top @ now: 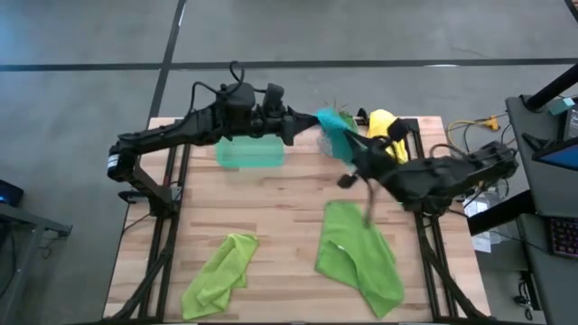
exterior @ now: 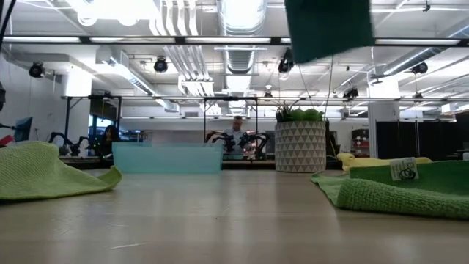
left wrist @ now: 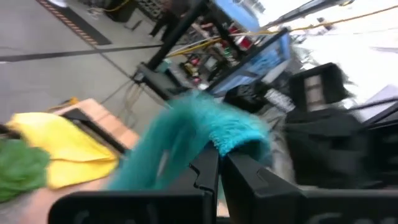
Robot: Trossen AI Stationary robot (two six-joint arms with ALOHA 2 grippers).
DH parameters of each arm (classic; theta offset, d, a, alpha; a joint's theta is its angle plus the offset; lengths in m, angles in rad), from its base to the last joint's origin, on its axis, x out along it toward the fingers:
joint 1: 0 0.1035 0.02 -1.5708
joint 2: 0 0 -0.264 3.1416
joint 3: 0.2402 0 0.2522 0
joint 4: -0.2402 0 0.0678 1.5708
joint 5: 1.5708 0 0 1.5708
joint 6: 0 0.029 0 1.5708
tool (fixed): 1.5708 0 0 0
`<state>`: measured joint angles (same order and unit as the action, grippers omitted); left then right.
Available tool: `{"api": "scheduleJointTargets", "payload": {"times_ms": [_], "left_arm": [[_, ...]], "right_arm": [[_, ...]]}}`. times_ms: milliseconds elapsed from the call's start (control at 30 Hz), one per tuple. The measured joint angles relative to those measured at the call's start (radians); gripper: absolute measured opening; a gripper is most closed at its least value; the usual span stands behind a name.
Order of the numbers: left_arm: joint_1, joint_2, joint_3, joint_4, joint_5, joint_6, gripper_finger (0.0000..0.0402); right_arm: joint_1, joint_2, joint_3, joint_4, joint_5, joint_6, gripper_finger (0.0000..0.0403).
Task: Fold microfiber towels
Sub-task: Fold the blue microfiber cloth
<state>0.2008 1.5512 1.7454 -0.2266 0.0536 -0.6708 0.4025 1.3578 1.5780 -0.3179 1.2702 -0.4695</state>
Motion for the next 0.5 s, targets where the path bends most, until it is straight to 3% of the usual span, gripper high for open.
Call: {"api": "scheduleJointTargets", "payload": {"times_ms": [167,300,400,500], "left_arm": [[0.032,0.0,-0.002,-0.037,0.001,0.03,0.0],[0.042,0.0,-0.002,-0.037,0.024,0.034,0.0],[0.047,-0.001,-0.002,-0.062,0.148,0.101,0.0],[0.048,-0.013,-0.002,-0.215,0.31,0.196,0.0]], "right_arm": [[0.064,-0.07,0.0,-0.019,-0.158,0.123,0.0009],[0.063,-0.094,0.0,-0.17,-0.219,0.306,0.0009],[0.046,-0.094,-0.001,-0.274,-0.328,0.448,0.0009],[0.034,-0.093,-0.001,-0.334,-0.439,0.564,0.0009]]}}
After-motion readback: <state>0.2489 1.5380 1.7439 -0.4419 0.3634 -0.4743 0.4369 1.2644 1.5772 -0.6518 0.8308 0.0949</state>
